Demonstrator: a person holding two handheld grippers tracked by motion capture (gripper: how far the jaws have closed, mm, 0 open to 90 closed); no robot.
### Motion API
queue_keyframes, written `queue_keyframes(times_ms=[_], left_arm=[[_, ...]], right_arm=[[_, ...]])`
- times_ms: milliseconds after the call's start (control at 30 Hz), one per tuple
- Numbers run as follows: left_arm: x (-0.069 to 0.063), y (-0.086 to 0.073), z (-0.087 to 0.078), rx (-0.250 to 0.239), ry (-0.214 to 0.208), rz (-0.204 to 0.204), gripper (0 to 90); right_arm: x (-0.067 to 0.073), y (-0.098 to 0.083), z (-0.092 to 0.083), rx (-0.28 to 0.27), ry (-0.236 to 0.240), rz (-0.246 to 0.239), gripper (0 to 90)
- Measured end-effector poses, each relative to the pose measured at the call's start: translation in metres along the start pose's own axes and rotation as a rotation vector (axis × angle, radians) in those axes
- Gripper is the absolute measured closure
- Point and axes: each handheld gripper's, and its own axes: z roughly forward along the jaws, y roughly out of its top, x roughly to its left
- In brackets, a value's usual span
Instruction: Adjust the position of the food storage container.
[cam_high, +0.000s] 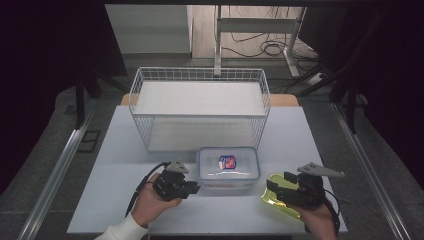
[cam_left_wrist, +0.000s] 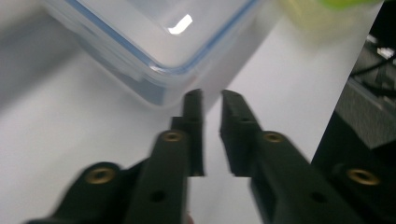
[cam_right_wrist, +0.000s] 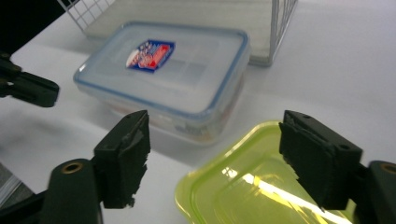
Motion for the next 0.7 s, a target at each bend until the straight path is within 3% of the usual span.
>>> queue_keyframes(times_ms=[33,100,133,167,233,300,333,500,700], left_arm=[[0.002,0.001,-0.005,-0.014,0.005,-0.008,72.1],[0.005,0.003,-0.013,-0.036,0.019,-0.024,58.4],[0.006,0.004,-0.016,-0.048,0.035,-0.034,42.6],[0.007,0.005,-0.019,-0.061,0.056,-0.04,42.6],[0.01,0.005,-0.022,-0.081,0.111,-0.056,30.4],[0.014,0.005,-0.022,-0.073,0.127,-0.064,25.5],[0.016,0.005,-0.022,-0.071,0.126,-0.07,23.5],[0.03,0.002,-0.023,-0.061,0.129,-0.104,22.5],[0.041,-0.001,-0.023,-0.058,0.13,-0.132,22.4]], right_arm=[[0.0,0.0,0.0,0.0,0.0,0.0,28.7],[0.005,0.008,0.005,0.004,-0.025,-0.002,32.9],[0.01,0.015,0.012,0.017,-0.032,-0.015,42.4],[0.01,0.015,0.012,0.017,-0.032,-0.015,42.4],[0.013,0.022,0.02,0.026,-0.031,-0.03,51.2],[0.016,0.028,0.027,0.037,-0.063,-0.047,62.5],[0.017,0.033,0.036,0.051,-0.1,-0.059,72.6],[0.014,0.04,0.058,0.118,-0.161,-0.093,85.8],[0.003,0.037,0.084,0.199,-0.217,-0.084,88.9]])
